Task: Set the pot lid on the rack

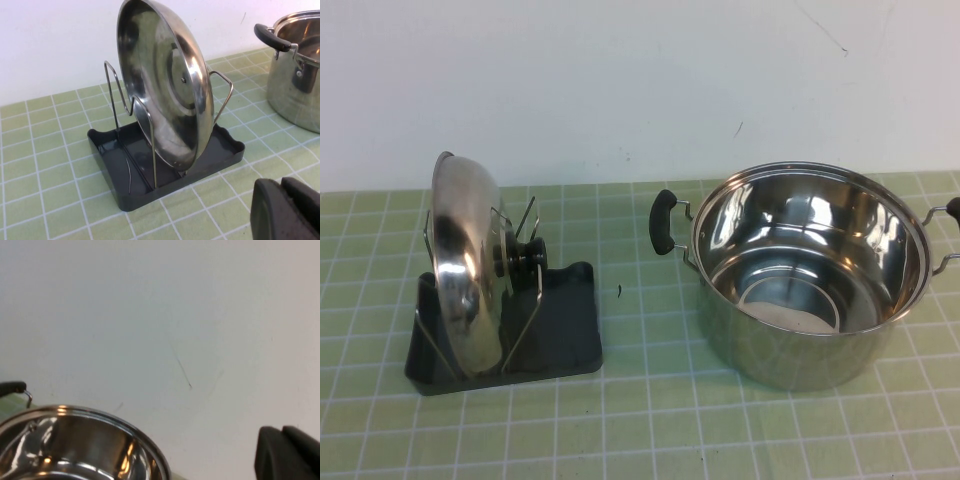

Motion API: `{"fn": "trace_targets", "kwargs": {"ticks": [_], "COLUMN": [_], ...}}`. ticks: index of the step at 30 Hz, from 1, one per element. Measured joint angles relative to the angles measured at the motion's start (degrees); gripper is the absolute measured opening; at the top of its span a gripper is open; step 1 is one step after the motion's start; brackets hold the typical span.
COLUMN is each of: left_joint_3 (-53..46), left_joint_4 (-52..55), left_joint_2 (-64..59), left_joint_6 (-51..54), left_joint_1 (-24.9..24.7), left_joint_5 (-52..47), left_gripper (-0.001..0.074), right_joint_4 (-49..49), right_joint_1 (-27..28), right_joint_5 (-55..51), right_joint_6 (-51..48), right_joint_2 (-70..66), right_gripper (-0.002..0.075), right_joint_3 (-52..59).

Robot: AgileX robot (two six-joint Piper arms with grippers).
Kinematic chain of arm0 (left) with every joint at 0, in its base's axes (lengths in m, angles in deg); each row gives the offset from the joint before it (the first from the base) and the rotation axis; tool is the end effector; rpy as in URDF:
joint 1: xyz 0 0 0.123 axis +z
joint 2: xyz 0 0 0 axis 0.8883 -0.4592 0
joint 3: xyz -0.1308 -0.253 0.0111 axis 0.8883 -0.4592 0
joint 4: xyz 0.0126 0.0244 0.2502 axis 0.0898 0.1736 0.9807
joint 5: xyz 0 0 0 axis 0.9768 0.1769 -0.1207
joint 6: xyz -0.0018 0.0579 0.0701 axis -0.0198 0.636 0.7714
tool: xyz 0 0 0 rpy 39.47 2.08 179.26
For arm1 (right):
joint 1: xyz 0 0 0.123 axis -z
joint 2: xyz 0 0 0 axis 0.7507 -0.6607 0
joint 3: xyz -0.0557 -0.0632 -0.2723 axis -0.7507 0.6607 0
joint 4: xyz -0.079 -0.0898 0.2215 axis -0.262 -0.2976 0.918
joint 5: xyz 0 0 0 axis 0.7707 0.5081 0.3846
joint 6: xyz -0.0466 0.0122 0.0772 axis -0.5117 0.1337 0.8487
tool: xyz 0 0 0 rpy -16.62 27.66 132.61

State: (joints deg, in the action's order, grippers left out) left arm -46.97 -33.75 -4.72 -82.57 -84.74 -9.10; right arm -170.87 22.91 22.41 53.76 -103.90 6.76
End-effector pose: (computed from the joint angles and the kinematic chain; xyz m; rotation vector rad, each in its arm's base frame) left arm 0.0195 -0.0031 0.2720 0.2562 1.7712 -0.2765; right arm 0.0907 0.0319 0.3091 -0.5402 1.4144 -0.0527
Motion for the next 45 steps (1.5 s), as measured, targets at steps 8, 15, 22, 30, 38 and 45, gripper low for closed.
{"fn": "trace_targets", "kwargs": {"ticks": [8, 15, 22, 30, 38, 45], "left_joint_3": [0.0, 0.0, 0.0, 0.0, 0.0, 0.0], "left_joint_4": [0.0, 0.0, 0.0, 0.0, 0.0, 0.0], "left_joint_2": [0.0, 0.0, 0.0, 0.0, 0.0, 0.0], "left_joint_6": [0.0, 0.0, 0.0, 0.0, 0.0, 0.0], "left_joint_1": [0.0, 0.0, 0.0, 0.0, 0.0, 0.0], "left_joint_5": [0.0, 0.0, 0.0, 0.0, 0.0, 0.0], "left_gripper": [-0.0001, -0.0001, -0.0001, -0.0001, -0.0001, -0.0001], "right_joint_4": [1.0, 41.3, 64.0, 67.5, 86.0, 95.8], "right_joint_1": [0.0, 2.8, 19.6, 24.6, 24.6, 24.0], "right_joint_5": [-3.2, -14.4, -20.8, -17.7, -8.9, -11.1], "right_joint_6": [0.4, -41.4, -65.3, -67.5, -79.3, -82.2], "right_joint_2": [0.7, 11.6, 22.9, 23.2, 23.8, 24.0], "right_gripper": [-0.0001, -0.0001, -0.0001, -0.0001, -0.0001, -0.0001], "right_joint_3": [3.0, 3.0, 3.0, 3.1, 15.3, 22.6]}}
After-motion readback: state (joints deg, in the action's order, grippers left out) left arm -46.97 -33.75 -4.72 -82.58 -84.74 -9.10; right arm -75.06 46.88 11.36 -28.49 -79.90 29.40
